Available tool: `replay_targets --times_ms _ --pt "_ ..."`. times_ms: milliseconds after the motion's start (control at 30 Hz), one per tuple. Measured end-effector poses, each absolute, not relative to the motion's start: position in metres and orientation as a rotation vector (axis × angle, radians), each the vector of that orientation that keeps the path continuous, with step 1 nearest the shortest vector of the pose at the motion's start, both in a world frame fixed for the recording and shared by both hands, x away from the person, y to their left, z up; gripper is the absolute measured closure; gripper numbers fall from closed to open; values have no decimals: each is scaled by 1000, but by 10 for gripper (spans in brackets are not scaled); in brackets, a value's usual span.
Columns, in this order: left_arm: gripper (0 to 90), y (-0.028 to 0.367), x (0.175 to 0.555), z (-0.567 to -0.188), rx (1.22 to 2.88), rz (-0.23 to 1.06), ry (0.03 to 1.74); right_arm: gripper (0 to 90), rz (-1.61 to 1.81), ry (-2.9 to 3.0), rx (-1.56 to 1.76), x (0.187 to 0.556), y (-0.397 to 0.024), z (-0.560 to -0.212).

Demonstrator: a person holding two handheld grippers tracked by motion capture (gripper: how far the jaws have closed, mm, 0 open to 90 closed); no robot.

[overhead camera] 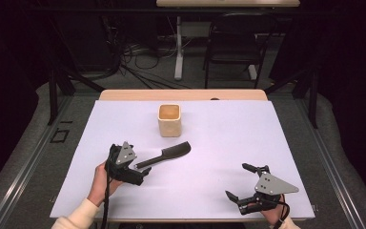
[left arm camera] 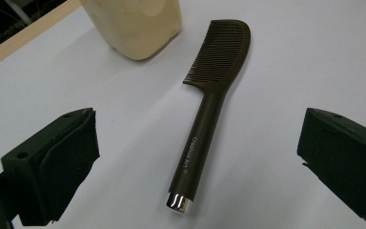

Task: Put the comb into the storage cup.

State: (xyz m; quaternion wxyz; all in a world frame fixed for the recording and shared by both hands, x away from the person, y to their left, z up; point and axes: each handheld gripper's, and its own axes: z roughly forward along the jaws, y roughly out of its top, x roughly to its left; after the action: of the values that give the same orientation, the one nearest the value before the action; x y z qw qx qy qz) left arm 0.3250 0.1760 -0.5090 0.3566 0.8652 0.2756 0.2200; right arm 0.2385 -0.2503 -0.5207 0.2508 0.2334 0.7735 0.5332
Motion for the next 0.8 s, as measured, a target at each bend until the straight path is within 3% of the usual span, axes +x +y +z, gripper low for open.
replay_targets --times_ms 800 --pt "0 137 353 -511 2489 543 628 0 1447 2113 630 238 -250 -521"
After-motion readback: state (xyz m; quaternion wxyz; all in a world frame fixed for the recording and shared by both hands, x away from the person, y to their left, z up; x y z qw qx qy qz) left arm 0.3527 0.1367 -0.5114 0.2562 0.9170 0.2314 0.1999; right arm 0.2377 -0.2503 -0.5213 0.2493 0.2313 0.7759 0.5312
